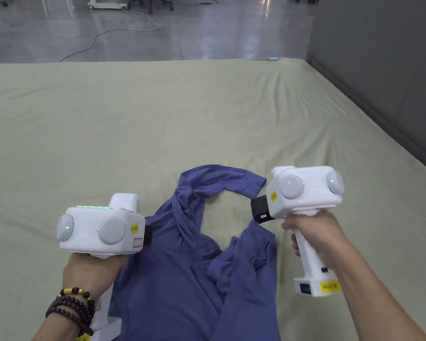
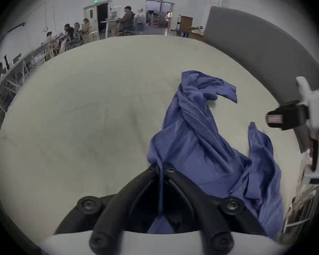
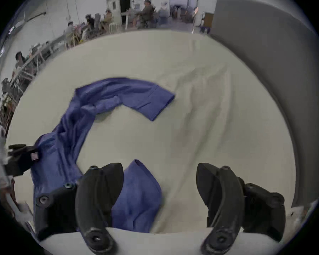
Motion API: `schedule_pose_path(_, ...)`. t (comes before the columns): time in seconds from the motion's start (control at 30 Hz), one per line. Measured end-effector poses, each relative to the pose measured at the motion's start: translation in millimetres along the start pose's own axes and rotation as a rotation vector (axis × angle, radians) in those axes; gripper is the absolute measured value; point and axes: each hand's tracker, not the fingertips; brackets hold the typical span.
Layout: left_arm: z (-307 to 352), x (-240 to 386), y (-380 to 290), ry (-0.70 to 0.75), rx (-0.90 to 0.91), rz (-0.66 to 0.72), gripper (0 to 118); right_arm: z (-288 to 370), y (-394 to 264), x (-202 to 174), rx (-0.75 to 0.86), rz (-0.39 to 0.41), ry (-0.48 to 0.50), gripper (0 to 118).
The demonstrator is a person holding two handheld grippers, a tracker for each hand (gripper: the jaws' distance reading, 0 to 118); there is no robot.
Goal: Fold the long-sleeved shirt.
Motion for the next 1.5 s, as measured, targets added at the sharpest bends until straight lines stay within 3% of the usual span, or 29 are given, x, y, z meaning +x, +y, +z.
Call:
schedule_pose_path(0.1, 3, 1, -2, -0.008, 0.001, 0.001, 0, -28, 9, -12, -0.138, 0.027, 0.036, 82)
schedule_pose_path(0.17, -1, -2, -1, -0.003, -0.004, -0.009, 0, -45, 5, -24, -0.235, 0.078, 0.034, 71)
schedule_pose_path(0.23, -1, -2, -1, -0.002, -0.009, -0.015, 0, -48, -4, -33, -0.207, 0.142, -0.034, 68)
schedule_pose_path(0.3, -15, -11, 4, -0.002, -0.019, -0.009, 0, -37, 4, -37, -0.223, 0.122, -0.021, 29)
schedule_pose_path(0.33, -15, -12, 5, 0.000, -0.021, -0.005, 0, -32, 4, -37, -0.221, 0.110, -0.003, 0)
schedule_pose_path(0.4, -8, -8, 3, 0.005, -0.017, 0.004, 0, -26, -2, -42, -0.179, 0.203, -0.198, 0)
schedule_pose_path(0.47, 1, -10, 4, 0.001, 0.000, 0.016, 0, -13, -9, -30, -0.134, 0.148, -0.059, 0)
schedule_pose_path(0.5, 7, -12, 6, -0.007, 0.014, 0.014, 0, -1, -10, -23, -0.093, 0.131, -0.068, 0)
schedule_pose_path(0.6, 42, -21, 16, -0.058, 0.085, 0.027, 0, 50, -9, 5, 0.040, 0.013, 0.036, 0)
schedule_pose_path(0.8, 123, -44, 46, -0.025, 0.252, 0.057, 0, 161, 6, 48, 0.291, -0.005, 0.004, 0)
schedule_pose_path(0.97, 180, -57, 90, -0.015, 0.354, 0.086, 0, 236, 56, 68, 0.450, -0.006, -0.033, 0)
schedule_pose_path(1.23, 288, -61, 227, 0.097, 0.576, 0.061, 0, 357, 186, 79, 0.665, -0.069, -0.104, 0)
schedule_pose_path(1.5, 359, -62, 299, 0.116, 0.749, 0.128, 0, 426, 240, 81, 0.807, -0.138, -0.109, 0)
